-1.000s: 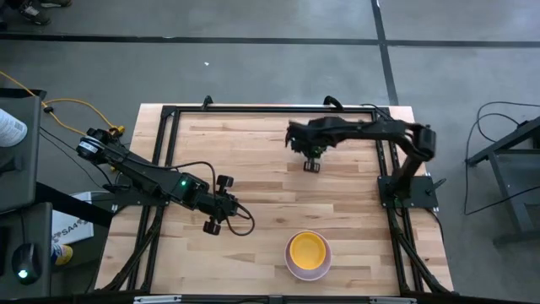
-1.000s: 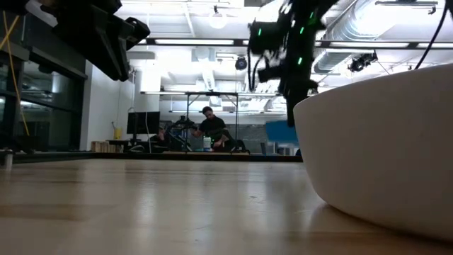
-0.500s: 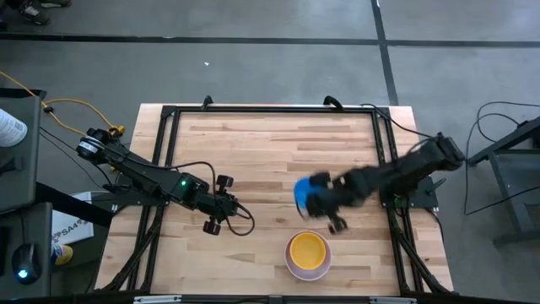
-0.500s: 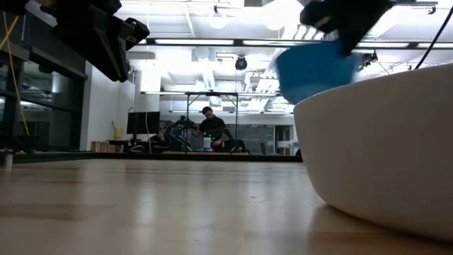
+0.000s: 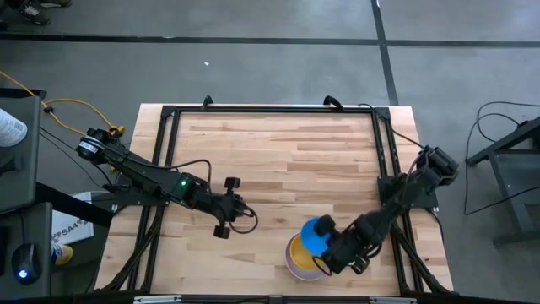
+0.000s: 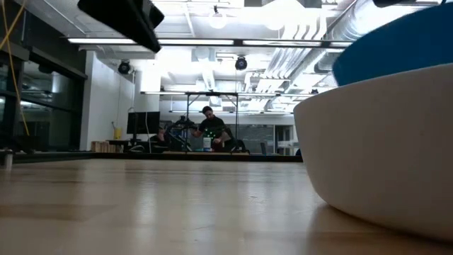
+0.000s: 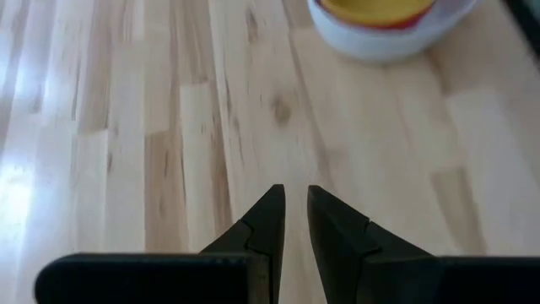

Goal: Nest bowls inside each other
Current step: Stack the blue bowl on the yellow bowl

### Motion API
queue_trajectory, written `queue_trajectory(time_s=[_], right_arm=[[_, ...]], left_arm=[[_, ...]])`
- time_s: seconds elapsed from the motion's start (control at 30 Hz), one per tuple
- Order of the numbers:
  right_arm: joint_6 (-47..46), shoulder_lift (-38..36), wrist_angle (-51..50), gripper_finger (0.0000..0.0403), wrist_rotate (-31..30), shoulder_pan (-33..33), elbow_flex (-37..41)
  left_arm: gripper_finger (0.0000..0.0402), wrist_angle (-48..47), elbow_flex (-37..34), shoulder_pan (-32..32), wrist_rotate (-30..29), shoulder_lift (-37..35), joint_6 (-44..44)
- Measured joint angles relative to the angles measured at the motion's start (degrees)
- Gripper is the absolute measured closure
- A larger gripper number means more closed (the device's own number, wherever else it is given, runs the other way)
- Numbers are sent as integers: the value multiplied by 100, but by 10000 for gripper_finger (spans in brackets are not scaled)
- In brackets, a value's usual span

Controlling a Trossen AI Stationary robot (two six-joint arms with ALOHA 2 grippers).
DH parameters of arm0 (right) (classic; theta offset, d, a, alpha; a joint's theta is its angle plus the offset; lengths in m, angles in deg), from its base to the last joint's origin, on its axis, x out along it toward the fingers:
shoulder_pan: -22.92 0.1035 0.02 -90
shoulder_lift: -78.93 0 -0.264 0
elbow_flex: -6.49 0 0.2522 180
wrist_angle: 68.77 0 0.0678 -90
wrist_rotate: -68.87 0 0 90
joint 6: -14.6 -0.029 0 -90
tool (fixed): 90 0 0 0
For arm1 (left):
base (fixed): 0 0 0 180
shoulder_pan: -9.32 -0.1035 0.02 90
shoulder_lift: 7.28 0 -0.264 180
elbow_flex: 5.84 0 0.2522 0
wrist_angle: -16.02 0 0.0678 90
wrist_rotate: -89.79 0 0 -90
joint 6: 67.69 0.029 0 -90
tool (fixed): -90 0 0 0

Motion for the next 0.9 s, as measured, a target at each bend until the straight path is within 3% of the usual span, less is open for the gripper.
queue_trajectory(time_s=[0.37, 0.9], right_arm=[[268, 162, 262, 400, -249, 362, -1], [963, 193, 682, 400, -35, 194, -2]], left_arm=[[350, 358, 0, 0, 15, 0, -463], [350, 357, 0, 0, 17, 0, -764]])
